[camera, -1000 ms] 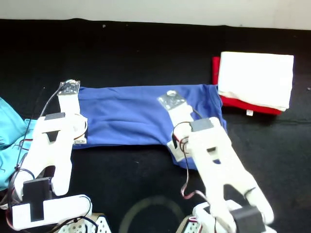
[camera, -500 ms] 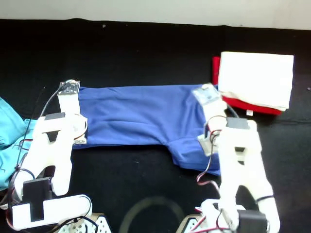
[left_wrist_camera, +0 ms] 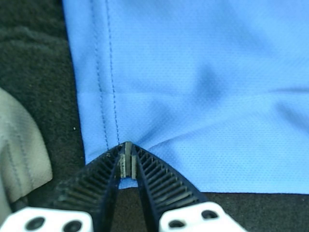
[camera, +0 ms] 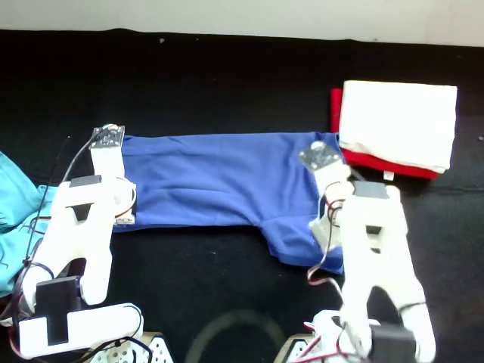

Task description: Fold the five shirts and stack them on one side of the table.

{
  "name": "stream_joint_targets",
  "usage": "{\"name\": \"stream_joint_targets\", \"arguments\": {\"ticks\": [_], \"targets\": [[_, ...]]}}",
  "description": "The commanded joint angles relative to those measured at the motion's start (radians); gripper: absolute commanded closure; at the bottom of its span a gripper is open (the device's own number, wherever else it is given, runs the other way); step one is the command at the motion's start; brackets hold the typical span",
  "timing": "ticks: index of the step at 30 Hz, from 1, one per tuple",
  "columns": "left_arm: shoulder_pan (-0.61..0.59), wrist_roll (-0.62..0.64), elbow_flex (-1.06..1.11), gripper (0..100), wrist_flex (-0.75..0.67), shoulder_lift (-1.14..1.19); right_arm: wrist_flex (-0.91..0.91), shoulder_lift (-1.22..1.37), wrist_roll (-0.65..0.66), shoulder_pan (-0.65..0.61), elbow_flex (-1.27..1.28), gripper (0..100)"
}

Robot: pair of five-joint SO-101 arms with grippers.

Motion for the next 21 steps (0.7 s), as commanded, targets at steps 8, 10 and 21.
{"name": "stream_joint_targets", "arguments": {"ticks": [8,10,21], "targets": [[0.012,0.006,0.007,99,-0.015,-0.001,-0.321,0.228,0.011,0.010,-0.036,99.1],[0.012,0.006,0.007,99,-0.015,-0.001,-0.363,0.344,0.009,0.035,-0.093,99.1],[0.012,0.006,0.007,99,-0.017,-0.001,-0.226,0.610,-0.110,0.150,-0.479,99.1]]}}
